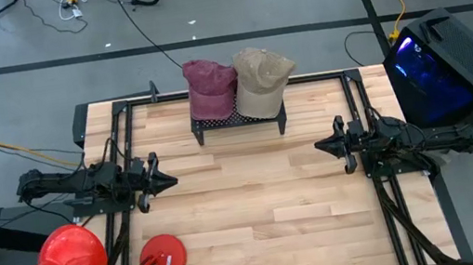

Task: Pick & Place hat
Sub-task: Return to Home Position

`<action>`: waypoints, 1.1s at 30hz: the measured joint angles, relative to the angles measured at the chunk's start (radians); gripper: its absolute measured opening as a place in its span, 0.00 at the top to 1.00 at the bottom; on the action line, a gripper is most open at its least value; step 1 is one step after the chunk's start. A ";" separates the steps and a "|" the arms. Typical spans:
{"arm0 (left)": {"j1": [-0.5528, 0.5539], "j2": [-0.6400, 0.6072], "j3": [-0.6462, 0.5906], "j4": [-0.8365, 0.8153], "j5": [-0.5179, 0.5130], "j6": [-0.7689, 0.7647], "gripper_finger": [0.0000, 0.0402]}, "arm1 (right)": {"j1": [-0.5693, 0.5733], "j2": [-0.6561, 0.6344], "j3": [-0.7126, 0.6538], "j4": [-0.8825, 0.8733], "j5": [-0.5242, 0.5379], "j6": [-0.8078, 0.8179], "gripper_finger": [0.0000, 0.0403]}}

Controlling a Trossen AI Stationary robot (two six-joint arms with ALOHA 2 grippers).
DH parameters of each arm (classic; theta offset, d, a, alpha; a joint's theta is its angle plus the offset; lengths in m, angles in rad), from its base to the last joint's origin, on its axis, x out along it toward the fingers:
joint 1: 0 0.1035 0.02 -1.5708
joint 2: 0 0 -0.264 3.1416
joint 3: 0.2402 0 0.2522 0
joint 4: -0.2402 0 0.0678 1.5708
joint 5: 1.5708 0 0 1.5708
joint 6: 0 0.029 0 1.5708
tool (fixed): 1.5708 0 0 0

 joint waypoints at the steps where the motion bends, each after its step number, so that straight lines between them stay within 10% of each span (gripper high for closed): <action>1: 0.000 0.000 0.000 0.000 0.000 0.000 0.90 | 0.000 0.000 0.000 0.000 0.000 0.000 0.93; 33: 0.094 0.000 0.002 -0.026 0.007 0.220 0.90 | 0.000 0.000 0.000 0.000 0.000 0.000 0.93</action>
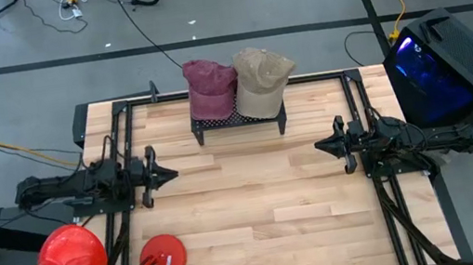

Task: Pick & Place hat
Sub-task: Return to Home Position

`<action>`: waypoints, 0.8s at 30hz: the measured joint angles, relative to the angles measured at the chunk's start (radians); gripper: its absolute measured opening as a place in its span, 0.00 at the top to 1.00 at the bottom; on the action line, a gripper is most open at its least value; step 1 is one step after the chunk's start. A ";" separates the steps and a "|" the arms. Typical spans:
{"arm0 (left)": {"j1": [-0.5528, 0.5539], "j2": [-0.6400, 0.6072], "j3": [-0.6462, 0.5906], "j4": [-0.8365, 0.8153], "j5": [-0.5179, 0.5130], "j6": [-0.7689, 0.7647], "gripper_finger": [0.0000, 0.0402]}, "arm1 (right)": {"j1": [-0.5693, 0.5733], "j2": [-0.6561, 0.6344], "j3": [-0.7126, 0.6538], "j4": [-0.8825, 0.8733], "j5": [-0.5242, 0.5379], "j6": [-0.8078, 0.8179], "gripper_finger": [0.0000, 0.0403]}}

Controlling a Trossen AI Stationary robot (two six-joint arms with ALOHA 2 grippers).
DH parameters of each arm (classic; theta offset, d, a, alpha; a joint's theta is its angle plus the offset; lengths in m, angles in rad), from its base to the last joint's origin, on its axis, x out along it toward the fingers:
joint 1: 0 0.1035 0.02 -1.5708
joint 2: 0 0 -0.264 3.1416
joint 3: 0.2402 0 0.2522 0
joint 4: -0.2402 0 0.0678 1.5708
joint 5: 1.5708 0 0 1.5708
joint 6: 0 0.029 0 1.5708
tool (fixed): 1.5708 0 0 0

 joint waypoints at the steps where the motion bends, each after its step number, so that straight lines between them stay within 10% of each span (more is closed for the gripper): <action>1: 0.013 0.000 0.000 -0.002 0.006 -0.001 0.90 | 0.000 0.000 0.000 0.000 0.000 0.000 0.93; 24: 0.033 0.000 -0.002 0.020 0.000 -0.165 0.90 | 0.000 0.000 0.000 0.000 0.000 0.000 0.93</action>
